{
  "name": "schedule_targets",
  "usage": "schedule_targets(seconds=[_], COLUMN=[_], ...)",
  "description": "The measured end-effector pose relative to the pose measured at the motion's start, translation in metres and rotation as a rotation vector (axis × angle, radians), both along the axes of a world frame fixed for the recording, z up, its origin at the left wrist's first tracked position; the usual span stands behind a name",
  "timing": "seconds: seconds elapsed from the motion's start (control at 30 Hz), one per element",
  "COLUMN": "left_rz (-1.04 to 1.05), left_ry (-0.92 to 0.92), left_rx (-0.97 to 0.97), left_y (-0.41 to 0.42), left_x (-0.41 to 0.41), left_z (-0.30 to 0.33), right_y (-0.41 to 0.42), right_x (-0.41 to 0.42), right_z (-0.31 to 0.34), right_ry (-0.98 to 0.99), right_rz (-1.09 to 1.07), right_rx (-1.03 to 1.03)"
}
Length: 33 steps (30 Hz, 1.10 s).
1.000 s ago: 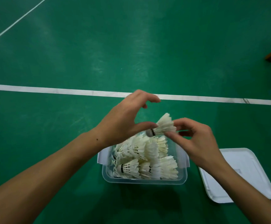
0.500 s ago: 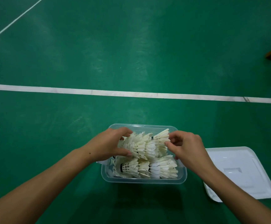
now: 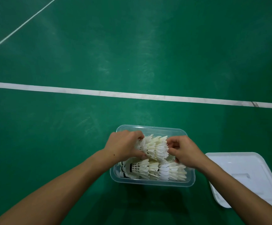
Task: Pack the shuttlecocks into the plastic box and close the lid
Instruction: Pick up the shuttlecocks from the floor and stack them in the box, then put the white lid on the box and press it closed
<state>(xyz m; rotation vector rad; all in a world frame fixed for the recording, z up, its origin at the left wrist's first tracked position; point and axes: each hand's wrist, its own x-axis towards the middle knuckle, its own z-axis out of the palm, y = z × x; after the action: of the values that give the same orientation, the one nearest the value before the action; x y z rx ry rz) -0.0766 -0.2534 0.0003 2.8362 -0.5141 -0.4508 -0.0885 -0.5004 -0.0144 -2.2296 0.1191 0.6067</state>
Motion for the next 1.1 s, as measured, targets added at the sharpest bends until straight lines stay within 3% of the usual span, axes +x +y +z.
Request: schedule_targets(seconds=[0.2, 0.33, 0.57, 0.83, 1.1], left_rz=[-0.004, -0.004, -0.006, 0.041, 0.347], left_ry=[0.131, 0.095, 0.087, 0.369, 0.691], left_rx=[-0.122, -0.259, -0.527, -0.530, -0.475], left_y=[0.013, 0.002, -0.104, -0.257, -0.297], left_x=[-0.003, -0.003, -0.019, -0.042, -0.049], left_z=[0.015, 0.047, 0.070, 0.007, -0.059], right_y=[-0.019, -0.038, -0.130, -0.285, -0.338], right_x=[-0.005, -0.011, -0.034, -0.075, -0.091], right_z=[0.023, 0.038, 0.055, 0.018, -0.045], right_ry=[-0.052, -0.203, -0.365, -0.200, 0.015], right_rz=[-0.057, -0.143, -0.194, -0.369, -0.332], right_rx=[0.126, 0.163, -0.094, -0.363, -0.495])
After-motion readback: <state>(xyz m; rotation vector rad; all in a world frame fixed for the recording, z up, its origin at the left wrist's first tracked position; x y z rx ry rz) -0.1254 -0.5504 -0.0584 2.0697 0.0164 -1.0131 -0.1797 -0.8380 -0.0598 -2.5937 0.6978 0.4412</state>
